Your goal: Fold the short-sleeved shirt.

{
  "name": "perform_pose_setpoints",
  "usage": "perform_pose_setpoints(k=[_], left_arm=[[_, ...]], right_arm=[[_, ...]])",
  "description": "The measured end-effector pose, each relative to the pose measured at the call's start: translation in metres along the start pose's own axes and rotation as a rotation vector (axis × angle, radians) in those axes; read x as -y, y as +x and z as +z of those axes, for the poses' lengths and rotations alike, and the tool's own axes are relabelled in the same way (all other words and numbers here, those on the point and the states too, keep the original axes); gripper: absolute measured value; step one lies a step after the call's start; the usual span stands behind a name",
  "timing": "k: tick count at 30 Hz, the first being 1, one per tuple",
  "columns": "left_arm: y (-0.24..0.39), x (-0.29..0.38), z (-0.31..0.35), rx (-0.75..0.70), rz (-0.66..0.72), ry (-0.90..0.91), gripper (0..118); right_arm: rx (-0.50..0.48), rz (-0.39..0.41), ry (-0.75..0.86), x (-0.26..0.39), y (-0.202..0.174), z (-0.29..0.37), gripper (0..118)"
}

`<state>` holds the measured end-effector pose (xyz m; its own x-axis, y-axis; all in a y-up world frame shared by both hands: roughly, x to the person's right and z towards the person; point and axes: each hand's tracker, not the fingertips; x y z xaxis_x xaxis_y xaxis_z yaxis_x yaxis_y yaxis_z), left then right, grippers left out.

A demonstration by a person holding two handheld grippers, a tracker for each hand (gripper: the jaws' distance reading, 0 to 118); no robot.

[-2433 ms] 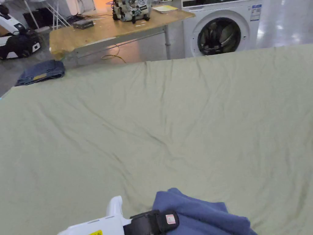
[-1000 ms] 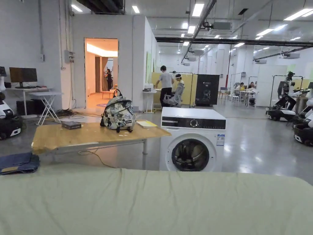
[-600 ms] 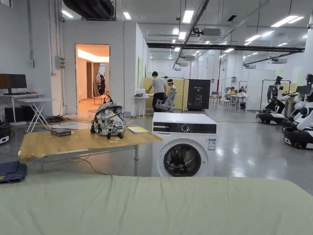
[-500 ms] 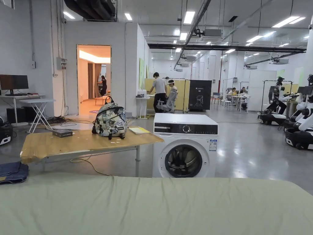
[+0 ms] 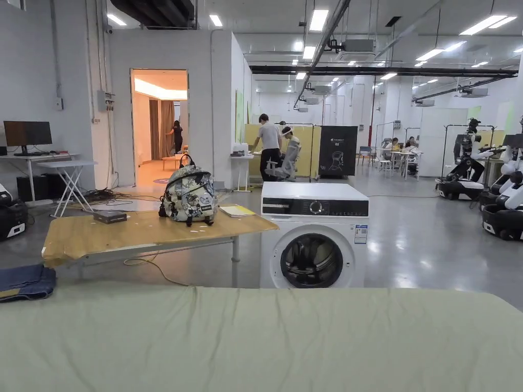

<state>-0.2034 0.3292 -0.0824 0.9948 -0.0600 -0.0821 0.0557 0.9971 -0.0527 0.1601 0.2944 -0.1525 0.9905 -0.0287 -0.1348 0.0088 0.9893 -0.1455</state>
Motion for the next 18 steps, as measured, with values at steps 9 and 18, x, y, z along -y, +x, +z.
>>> perform_pose_setpoints(k=[9, 18], left_arm=[[0.014, 0.003, -0.011, 0.045, 0.031, -0.006, 94], [0.009, 0.001, -0.009, 0.029, 0.031, -0.011, 94]], right_arm=[[-0.028, 0.097, -0.014, 0.001, -0.027, -0.01, 112], [0.024, 0.06, -0.013, -0.002, -0.028, -0.013, 112]])
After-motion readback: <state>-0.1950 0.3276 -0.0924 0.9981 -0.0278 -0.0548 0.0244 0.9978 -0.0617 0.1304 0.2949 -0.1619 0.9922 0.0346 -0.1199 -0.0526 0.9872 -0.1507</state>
